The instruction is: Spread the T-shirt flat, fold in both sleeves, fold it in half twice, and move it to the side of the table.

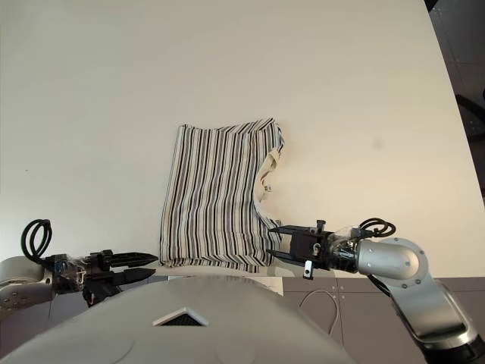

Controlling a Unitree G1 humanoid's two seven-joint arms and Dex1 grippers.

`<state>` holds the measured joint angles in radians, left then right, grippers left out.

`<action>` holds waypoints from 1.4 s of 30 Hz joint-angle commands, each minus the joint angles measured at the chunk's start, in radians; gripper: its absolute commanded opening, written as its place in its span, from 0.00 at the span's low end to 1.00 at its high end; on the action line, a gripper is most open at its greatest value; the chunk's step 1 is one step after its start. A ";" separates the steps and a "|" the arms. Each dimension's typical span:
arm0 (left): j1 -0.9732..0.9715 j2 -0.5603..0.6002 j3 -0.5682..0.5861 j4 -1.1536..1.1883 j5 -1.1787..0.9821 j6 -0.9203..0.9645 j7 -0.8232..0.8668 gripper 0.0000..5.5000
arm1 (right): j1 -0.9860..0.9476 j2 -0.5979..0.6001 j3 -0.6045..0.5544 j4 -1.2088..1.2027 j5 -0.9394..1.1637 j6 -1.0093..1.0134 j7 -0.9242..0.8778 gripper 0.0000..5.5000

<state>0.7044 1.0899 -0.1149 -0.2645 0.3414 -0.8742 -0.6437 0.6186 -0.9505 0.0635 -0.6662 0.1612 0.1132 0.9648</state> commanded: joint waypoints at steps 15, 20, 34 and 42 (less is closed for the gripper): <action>-0.061 -0.097 -0.067 0.014 0.077 0.075 0.002 0.41 | -0.043 -0.008 0.026 0.021 -0.016 -0.008 0.027 0.36; -0.058 -0.113 -0.106 0.028 0.093 0.088 0.006 0.36 | -0.033 -0.017 0.017 0.021 -0.015 -0.016 0.039 0.36; -0.108 -0.089 -0.115 0.115 0.049 0.084 0.022 0.02 | 0.101 0.011 -0.010 0.001 -0.229 -0.350 -0.002 0.36; -0.176 -0.044 -0.129 0.123 -0.033 0.066 -0.050 0.02 | 0.113 0.056 0.138 0.066 -0.427 -0.442 -0.092 0.36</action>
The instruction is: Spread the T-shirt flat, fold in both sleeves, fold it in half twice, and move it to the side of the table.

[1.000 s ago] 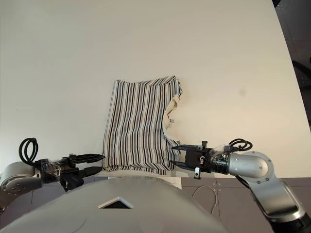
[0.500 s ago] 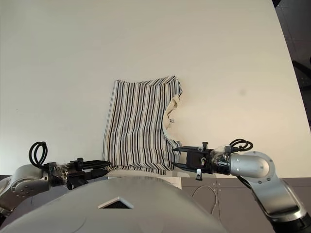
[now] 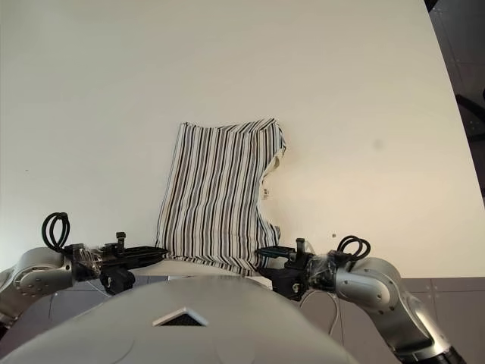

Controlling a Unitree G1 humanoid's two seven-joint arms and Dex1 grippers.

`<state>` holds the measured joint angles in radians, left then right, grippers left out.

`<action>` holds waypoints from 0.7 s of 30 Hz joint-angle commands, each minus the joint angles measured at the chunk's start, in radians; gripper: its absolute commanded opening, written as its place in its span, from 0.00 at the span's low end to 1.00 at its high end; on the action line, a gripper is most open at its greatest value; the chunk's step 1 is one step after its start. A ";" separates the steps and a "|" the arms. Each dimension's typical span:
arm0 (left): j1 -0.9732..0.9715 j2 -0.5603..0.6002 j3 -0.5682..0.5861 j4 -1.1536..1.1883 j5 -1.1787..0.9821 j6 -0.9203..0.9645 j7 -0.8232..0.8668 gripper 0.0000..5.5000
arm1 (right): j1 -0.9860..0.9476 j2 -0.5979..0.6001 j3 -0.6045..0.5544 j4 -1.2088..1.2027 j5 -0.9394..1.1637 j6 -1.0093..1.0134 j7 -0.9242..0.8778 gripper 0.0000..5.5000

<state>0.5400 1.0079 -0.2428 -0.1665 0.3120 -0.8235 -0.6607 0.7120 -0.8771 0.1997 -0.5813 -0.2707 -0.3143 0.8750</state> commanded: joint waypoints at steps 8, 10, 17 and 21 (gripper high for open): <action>-0.042 0.057 -0.004 0.054 -0.019 -0.005 -0.062 0.02 | 0.029 -0.056 0.026 -0.071 0.080 0.013 0.040 0.36; -0.046 0.061 -0.004 0.058 -0.021 -0.009 -0.066 0.02 | 0.001 -0.067 0.024 -0.073 0.078 0.015 0.053 0.36; -0.067 0.081 -0.015 0.049 -0.047 -0.017 -0.093 0.02 | -0.119 0.033 0.152 0.004 -0.069 0.032 0.010 0.36; -0.075 0.094 -0.019 0.038 -0.073 -0.021 -0.114 0.02 | -0.162 0.088 0.233 0.039 -0.134 0.048 -0.015 0.36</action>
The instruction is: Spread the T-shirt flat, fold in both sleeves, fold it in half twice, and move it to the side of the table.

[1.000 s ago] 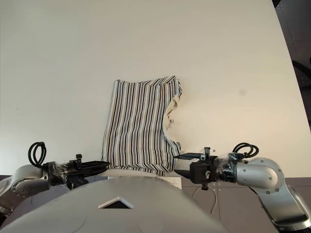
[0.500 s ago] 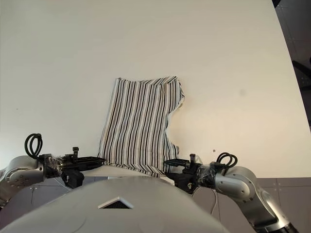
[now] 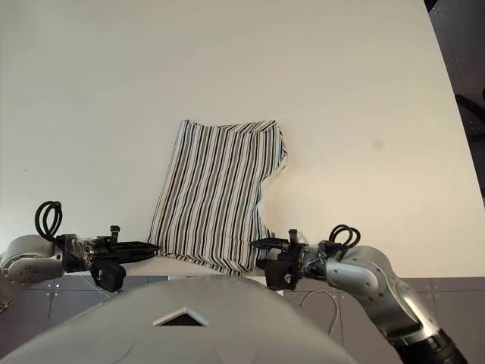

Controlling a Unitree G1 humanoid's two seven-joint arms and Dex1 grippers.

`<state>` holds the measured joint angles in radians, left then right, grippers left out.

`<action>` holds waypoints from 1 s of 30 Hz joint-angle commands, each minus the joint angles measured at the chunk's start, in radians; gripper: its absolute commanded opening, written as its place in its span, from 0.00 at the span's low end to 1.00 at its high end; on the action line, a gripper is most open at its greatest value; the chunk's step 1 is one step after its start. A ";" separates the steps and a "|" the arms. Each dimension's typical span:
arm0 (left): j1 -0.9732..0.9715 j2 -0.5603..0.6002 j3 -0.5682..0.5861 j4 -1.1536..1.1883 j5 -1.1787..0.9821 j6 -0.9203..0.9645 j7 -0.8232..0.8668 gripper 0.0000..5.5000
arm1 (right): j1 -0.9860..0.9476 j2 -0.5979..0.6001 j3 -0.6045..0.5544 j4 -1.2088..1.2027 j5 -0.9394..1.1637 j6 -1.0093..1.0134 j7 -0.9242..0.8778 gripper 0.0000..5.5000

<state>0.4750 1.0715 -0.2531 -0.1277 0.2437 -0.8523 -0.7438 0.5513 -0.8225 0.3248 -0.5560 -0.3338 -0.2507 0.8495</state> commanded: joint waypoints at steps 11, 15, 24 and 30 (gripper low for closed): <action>-0.070 0.038 -0.028 0.025 -0.043 -0.002 -0.085 0.02 | -0.028 0.000 0.284 0.096 -0.195 -0.109 -0.049 0.36; -0.068 0.032 -0.027 0.028 -0.040 -0.001 -0.084 0.02 | 0.005 -0.040 0.291 0.065 -0.160 -0.121 -0.059 0.36; -0.074 0.033 -0.025 0.044 -0.041 -0.014 -0.082 0.02 | 0.018 -0.081 0.341 0.053 -0.136 -0.125 -0.074 0.36; -0.099 0.031 -0.035 0.052 -0.047 -0.017 -0.095 0.02 | 0.007 -0.055 0.385 0.052 -0.138 -0.121 -0.052 0.29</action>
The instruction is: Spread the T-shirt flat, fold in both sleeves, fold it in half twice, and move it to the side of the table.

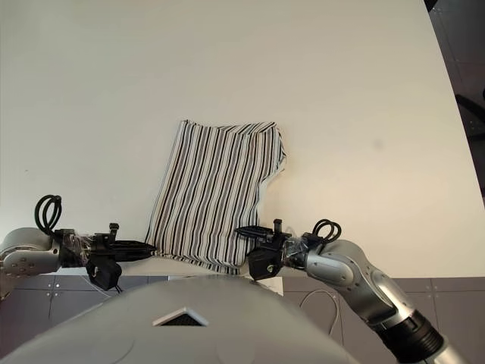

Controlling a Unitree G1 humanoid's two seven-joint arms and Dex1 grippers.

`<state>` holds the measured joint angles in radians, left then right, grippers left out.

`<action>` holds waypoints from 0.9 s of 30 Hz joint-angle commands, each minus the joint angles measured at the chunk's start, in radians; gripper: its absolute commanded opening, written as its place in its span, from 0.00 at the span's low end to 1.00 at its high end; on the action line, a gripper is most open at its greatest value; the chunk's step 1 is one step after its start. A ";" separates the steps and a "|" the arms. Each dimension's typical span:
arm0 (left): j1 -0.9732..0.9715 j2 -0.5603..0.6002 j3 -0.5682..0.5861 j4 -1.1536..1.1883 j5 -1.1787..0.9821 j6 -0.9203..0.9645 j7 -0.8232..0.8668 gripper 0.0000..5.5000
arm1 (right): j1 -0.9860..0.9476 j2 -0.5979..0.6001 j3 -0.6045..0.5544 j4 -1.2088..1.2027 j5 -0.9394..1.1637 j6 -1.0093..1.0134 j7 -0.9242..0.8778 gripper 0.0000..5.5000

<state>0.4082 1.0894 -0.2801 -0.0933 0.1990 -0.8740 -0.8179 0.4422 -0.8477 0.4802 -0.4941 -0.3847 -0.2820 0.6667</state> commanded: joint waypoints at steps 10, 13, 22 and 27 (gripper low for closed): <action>-0.035 0.007 -0.013 0.004 -0.013 0.020 -0.021 0.02 | 0.084 0.016 0.259 0.032 -0.107 -0.101 0.119 0.02; -0.046 0.003 -0.007 -0.028 -0.082 0.076 -0.032 0.02 | 0.082 0.019 0.237 0.019 -0.050 -0.072 0.114 0.02; 0.033 0.098 0.137 -0.447 -0.623 0.564 -0.099 0.02 | 0.125 -0.145 -0.166 -0.309 0.691 0.292 0.153 0.02; -0.008 0.102 0.241 -0.587 -0.888 0.849 -0.030 0.02 | 0.116 -0.225 -0.474 -0.311 1.104 0.475 0.206 0.02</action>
<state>0.4657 1.1854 -0.0814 -0.6322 -0.5780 -0.1622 -0.9021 0.5842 -1.0346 0.1262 -0.8100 0.5575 0.1079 0.8522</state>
